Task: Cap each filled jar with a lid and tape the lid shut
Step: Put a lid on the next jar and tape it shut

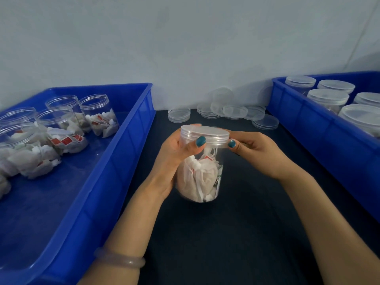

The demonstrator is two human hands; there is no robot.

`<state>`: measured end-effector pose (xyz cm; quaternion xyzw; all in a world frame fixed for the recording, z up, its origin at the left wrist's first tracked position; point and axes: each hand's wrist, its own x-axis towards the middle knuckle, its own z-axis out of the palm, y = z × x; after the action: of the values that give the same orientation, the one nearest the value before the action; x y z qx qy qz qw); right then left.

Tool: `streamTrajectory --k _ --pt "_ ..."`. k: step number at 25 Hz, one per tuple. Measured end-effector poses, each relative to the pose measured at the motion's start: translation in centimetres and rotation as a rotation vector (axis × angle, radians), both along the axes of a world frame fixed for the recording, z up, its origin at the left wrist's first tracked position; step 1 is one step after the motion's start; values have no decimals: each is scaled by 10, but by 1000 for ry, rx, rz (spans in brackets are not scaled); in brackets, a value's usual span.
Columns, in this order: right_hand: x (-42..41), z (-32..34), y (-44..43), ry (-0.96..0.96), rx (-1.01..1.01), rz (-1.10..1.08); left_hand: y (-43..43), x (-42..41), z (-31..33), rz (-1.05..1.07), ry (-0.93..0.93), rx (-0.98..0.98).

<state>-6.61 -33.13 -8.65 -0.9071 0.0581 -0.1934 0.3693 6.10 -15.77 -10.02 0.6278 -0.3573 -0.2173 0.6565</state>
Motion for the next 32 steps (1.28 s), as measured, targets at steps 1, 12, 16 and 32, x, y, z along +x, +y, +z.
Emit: streamTrajectory --k 1,12,16,32 --pt "0 -1 0 -10 -30 -29 0 0 0 -11 -26 20" --pt "-1 -5 -6 -47 -455 -155 -17 -8 26 246 -997 651" --pt "-4 -9 -13 -17 -476 -168 -25 -12 27 282 -1013 617" --pt "4 -13 -10 73 -241 -162 -33 -15 24 334 -1024 595"
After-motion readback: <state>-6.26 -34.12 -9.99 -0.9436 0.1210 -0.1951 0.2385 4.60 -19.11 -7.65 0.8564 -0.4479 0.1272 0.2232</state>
